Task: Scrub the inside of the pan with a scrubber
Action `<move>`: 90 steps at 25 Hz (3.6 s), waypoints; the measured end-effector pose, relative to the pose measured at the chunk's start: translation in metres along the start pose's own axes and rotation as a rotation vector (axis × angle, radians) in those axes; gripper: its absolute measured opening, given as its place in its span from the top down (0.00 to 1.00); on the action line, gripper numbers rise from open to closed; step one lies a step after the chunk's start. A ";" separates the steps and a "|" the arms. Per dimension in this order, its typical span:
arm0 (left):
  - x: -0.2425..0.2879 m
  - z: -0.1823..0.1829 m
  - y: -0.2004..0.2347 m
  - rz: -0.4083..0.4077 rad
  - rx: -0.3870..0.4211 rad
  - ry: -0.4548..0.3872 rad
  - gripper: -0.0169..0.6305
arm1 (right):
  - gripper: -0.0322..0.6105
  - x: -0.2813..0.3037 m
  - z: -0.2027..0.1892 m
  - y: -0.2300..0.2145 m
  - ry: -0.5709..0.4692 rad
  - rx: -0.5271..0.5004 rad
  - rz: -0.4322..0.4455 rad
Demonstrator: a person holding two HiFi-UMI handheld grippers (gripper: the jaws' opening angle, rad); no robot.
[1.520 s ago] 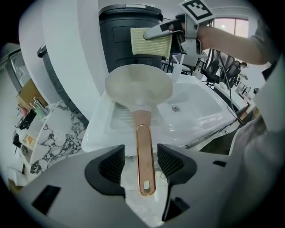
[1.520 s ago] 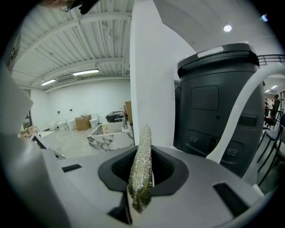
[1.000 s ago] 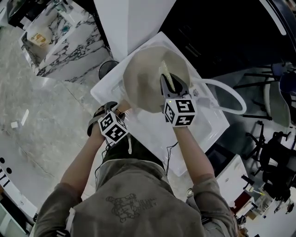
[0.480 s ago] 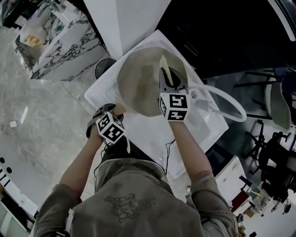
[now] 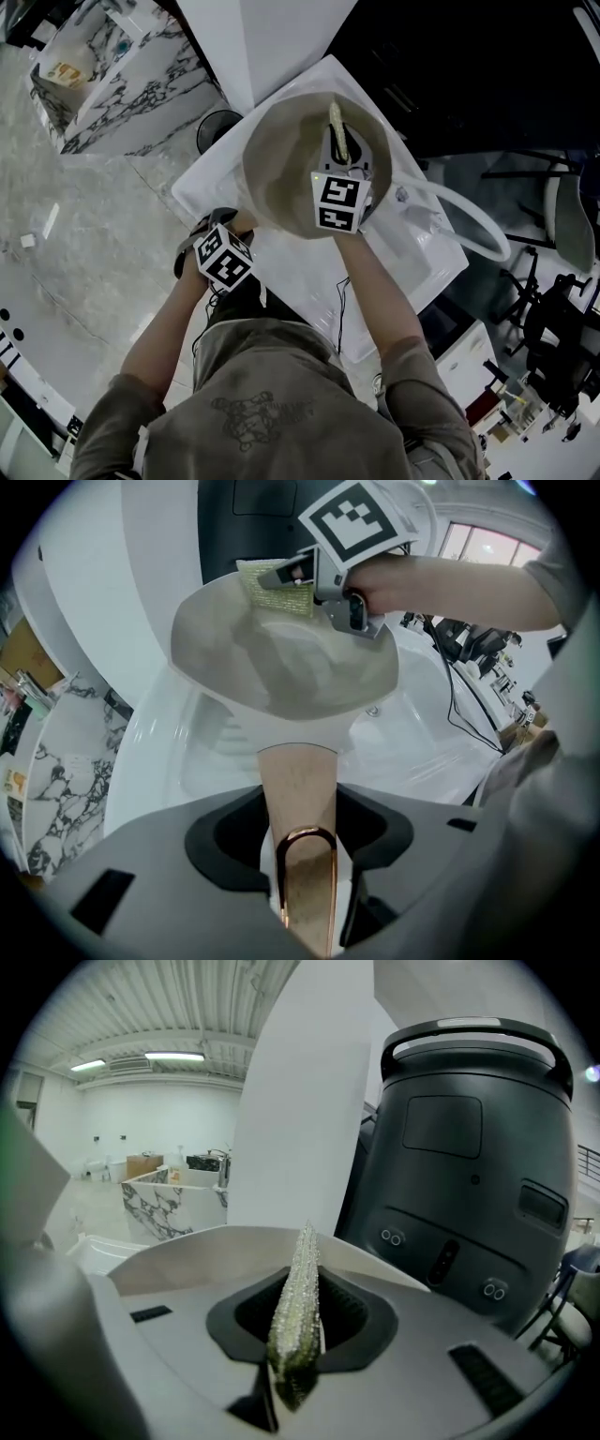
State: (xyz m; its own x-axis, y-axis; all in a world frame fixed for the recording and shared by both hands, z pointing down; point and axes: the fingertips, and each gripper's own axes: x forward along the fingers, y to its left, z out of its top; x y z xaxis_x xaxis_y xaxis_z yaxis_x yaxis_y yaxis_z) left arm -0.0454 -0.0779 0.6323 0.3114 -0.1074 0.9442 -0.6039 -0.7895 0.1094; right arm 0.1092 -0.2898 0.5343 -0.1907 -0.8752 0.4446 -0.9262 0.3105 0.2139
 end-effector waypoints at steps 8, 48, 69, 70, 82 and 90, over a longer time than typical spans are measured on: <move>0.000 0.000 -0.001 -0.010 0.004 -0.012 0.65 | 0.84 0.019 -0.022 0.072 0.097 -0.029 0.252; 0.002 -0.001 -0.003 -0.052 -0.023 0.002 0.65 | 0.84 -0.075 0.022 0.102 0.170 -0.231 0.580; 0.002 -0.001 -0.003 -0.067 -0.016 0.005 0.65 | 0.84 0.010 -0.013 0.025 0.182 -0.561 0.022; 0.002 -0.001 -0.003 -0.067 -0.015 0.004 0.65 | 0.84 0.011 -0.022 0.029 0.216 -0.563 0.047; 0.002 -0.001 -0.003 -0.062 -0.012 0.001 0.65 | 0.84 -0.030 -0.097 0.068 0.557 -0.580 0.396; 0.002 -0.001 -0.002 -0.060 -0.011 0.001 0.65 | 0.84 -0.085 -0.121 0.110 0.703 -0.407 0.685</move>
State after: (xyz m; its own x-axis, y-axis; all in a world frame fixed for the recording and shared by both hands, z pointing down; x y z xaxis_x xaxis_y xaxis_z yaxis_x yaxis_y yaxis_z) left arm -0.0442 -0.0754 0.6345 0.3463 -0.0590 0.9363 -0.5919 -0.7880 0.1693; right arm 0.0628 -0.1360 0.6254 -0.2791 -0.0953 0.9555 -0.4888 0.8706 -0.0559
